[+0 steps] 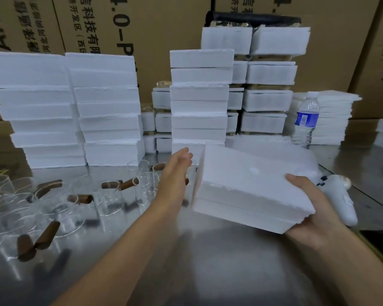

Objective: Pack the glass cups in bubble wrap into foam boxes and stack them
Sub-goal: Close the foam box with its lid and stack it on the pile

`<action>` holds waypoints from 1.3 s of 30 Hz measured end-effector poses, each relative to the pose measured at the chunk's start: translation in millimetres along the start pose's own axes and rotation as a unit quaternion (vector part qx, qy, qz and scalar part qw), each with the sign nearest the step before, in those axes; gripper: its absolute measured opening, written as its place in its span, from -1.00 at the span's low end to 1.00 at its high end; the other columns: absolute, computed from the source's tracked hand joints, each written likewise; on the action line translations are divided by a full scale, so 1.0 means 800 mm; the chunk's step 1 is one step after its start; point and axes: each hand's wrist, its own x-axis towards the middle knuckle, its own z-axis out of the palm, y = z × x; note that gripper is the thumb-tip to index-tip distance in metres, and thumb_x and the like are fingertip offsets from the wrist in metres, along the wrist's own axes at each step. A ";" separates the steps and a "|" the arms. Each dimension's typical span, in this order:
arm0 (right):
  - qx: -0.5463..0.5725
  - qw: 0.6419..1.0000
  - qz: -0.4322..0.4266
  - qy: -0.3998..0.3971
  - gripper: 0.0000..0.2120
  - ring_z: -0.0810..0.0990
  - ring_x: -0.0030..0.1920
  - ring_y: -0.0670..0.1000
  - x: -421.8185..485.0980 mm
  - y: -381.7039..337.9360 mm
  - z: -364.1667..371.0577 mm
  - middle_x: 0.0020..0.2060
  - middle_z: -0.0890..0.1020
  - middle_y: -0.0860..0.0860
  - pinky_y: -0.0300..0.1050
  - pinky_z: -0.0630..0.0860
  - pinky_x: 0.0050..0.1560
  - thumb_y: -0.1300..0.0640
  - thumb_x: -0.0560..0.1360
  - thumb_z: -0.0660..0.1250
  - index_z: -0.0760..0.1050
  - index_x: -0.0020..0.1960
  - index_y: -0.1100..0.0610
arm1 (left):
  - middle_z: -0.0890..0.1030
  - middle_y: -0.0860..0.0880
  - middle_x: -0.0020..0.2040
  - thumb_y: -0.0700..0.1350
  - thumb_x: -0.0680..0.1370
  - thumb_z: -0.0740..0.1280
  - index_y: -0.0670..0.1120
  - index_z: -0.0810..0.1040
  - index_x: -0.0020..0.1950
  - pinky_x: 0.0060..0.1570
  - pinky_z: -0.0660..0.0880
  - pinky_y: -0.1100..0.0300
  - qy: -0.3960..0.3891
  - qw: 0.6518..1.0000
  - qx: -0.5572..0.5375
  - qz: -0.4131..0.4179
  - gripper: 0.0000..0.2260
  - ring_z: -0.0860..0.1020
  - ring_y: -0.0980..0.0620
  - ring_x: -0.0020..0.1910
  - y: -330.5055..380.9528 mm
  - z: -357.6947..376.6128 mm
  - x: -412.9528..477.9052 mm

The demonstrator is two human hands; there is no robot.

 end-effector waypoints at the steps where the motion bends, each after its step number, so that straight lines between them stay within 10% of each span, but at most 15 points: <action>1: 0.007 0.999 -0.032 0.021 -0.74 0.68 -0.17 0.01 0.001 -0.002 0.001 -0.13 0.70 0.00 0.00 0.53 -0.03 0.02 0.39 0.35 0.58 0.05 0.08 | 0.47 0.15 0.27 0.03 0.62 0.19 0.17 0.42 0.21 0.15 0.37 0.14 -0.001 0.995 0.096 0.035 -0.82 0.47 -0.02 0.28 -0.003 -0.003 0.018; 6: 0.047 0.975 -0.172 0.132 -0.88 0.61 0.09 0.02 0.005 -0.003 0.010 -0.03 0.70 -0.09 0.12 0.49 0.13 -0.06 0.51 0.26 0.54 -0.04 -0.09 | 0.37 -0.07 0.39 0.08 0.60 0.19 -0.04 0.34 0.40 0.29 0.24 0.08 -0.039 0.797 0.595 0.096 -0.59 0.34 -0.08 0.35 -0.021 -0.016 0.087; 11: 0.054 0.969 -0.209 0.120 -0.78 0.60 0.12 0.01 0.009 0.002 0.010 0.04 0.67 -0.09 0.11 0.49 0.13 -0.08 0.51 0.23 0.52 0.11 -0.09 | 0.32 -0.06 0.44 0.27 0.57 0.05 0.07 0.28 0.46 0.37 0.17 -0.10 -0.096 0.664 0.741 0.042 -0.48 0.30 -0.15 0.39 -0.035 -0.016 0.109; 19: 0.019 0.978 -0.190 0.079 -0.77 0.66 -0.07 -0.06 0.012 0.009 0.007 0.03 0.68 -0.09 -0.03 0.55 -0.06 -0.10 0.48 0.23 0.55 0.08 -0.10 | 0.41 -0.12 0.29 0.20 0.60 0.07 0.00 0.49 0.23 0.29 0.26 -0.04 -0.051 0.675 0.735 0.040 -0.60 0.38 -0.17 0.28 -0.036 -0.040 0.096; 29: 0.001 0.987 -0.138 0.085 -0.58 0.54 0.18 0.10 0.022 0.003 0.047 0.16 0.60 0.03 0.16 0.38 0.29 -0.09 0.47 0.28 0.47 0.29 0.03 | 0.55 -0.09 0.11 0.16 0.62 0.02 -0.05 0.48 0.15 0.15 0.41 0.01 -0.043 0.664 0.743 0.074 -0.62 0.52 -0.09 0.09 -0.020 -0.070 0.039; 36: -0.167 0.979 -0.022 0.112 -0.80 0.59 -0.23 0.03 0.080 -0.008 0.138 -0.18 0.55 0.02 -0.05 0.59 -0.24 -0.06 0.38 0.41 0.51 -0.11 0.03 | 0.53 -0.06 0.19 0.18 0.61 -0.04 0.02 0.44 0.26 0.24 0.32 0.02 -0.027 0.646 0.757 0.090 -0.59 0.49 -0.08 0.18 -0.015 -0.084 0.002; 39: -0.244 0.963 -0.019 0.112 -0.53 0.56 0.03 0.10 0.113 -0.006 0.159 0.12 0.52 0.07 0.09 0.52 0.14 -0.09 0.36 0.43 0.47 0.20 0.07 | 0.47 -0.04 0.26 0.19 0.61 -0.06 0.07 0.38 0.36 0.30 0.23 0.00 -0.015 0.638 0.763 0.101 -0.57 0.41 -0.08 0.27 -0.015 -0.093 -0.009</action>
